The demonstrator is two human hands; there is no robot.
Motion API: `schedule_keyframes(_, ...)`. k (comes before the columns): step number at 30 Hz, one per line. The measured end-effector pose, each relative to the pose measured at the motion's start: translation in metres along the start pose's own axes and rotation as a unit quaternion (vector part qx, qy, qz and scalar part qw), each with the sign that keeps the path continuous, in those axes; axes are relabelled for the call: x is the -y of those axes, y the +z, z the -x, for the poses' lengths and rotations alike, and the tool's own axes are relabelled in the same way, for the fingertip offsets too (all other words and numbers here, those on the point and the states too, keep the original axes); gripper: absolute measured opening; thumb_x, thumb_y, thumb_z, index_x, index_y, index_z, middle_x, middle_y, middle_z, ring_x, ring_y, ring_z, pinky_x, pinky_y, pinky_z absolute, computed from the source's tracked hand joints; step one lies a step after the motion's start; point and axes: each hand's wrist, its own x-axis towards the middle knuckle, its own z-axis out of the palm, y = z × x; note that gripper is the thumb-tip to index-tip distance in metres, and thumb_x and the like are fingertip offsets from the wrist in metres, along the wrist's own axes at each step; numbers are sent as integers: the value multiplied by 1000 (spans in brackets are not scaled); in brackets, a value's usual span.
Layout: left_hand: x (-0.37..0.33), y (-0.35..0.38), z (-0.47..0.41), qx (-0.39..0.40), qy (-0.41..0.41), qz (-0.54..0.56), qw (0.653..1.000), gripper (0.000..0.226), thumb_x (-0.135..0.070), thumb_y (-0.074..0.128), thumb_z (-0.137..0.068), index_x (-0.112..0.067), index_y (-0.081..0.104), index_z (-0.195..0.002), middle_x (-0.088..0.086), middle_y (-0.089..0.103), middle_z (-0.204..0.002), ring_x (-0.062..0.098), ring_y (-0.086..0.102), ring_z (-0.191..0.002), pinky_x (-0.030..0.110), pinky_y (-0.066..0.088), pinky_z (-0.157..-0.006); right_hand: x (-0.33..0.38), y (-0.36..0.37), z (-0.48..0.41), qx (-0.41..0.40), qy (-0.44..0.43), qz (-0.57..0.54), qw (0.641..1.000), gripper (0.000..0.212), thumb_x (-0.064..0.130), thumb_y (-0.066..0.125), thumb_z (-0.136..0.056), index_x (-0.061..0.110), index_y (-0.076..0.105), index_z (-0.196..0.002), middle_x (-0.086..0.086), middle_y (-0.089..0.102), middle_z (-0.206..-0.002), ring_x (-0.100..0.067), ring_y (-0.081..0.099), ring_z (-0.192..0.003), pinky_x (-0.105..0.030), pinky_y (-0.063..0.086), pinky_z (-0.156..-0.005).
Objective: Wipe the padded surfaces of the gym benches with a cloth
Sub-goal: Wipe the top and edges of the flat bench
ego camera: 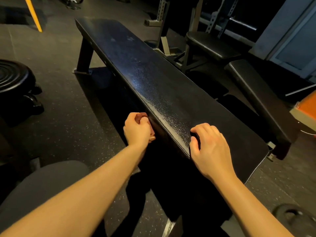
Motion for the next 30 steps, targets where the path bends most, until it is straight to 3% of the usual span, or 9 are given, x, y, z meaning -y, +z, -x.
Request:
schedule_keyframes(4,15,-2,40,67,31,17,997,14,-4,60,-94,-15,67,-96,1,71,-88,9,64,-60,25,52,-46,1,1,1,-2,4,3,1000,14,20,59,-96,17,68,-106,6,64,-108,-16,57,-100,-36,50,-84)
schedule_keyframes(6,14,-8,62,111,65,0,992,14,-2,62,-92,-15,67,-94,-2,72,-85,5,67,-69,17,51,-57,1,0,1,-5,7,5,1000,13,20,59,-96,18,67,-106,6,64,-107,-16,57,-99,-36,50,-83)
schedule_keyframes(9,10,-1,20,62,24,-14,998,14,-4,58,-91,-14,67,-94,7,71,-80,6,66,-56,21,47,-48,2,0,1,-1,2,5,1000,13,20,59,-96,17,68,-106,6,64,-107,-16,57,-99,-35,49,-82)
schedule_keyframes(12,9,-1,-9,15,-2,-33,999,14,-9,62,-92,-16,71,-99,0,71,-90,12,71,-84,20,45,-68,1,0,1,-3,5,8,1000,14,20,59,-96,17,68,-107,6,64,-107,-16,58,-100,-37,51,-84)
schedule_keyframes(17,10,-12,58,116,67,-12,991,12,0,62,-91,-10,68,-92,-6,69,-79,-6,65,-66,9,45,-58,2,-1,0,3,10,8,1000,15,22,59,-96,18,67,-108,7,64,-109,-15,57,-102,-34,48,-86)
schedule_keyframes(19,6,-6,24,76,38,-4,996,14,0,60,-90,-11,68,-91,-4,67,-73,-2,65,-58,8,43,-51,3,-1,1,4,9,7,1000,15,21,59,-96,18,68,-108,7,64,-109,-15,57,-102,-33,48,-85)
schedule_keyframes(22,2,-3,-14,8,18,-10,1000,15,-5,62,-91,-15,72,-96,-8,67,-79,-3,67,-72,0,38,-57,1,-1,0,1,6,9,1000,15,20,59,-96,17,68,-107,6,64,-108,-16,57,-101,-36,50,-85)
schedule_keyframes(25,12,-5,26,73,77,-6,994,13,2,60,-91,-7,67,-96,-3,68,-77,-6,63,-61,5,42,-56,2,-1,1,7,6,10,1000,15,22,58,-96,17,68,-107,6,64,-108,-16,57,-101,-33,48,-85)
schedule_keyframes(30,18,-3,24,100,77,-36,991,21,-2,62,-90,-22,65,-91,-14,69,-81,-10,62,-80,3,41,-68,2,-2,0,12,13,11,1000,16,22,59,-96,18,68,-108,6,65,-109,-15,58,-102,-30,44,-85)
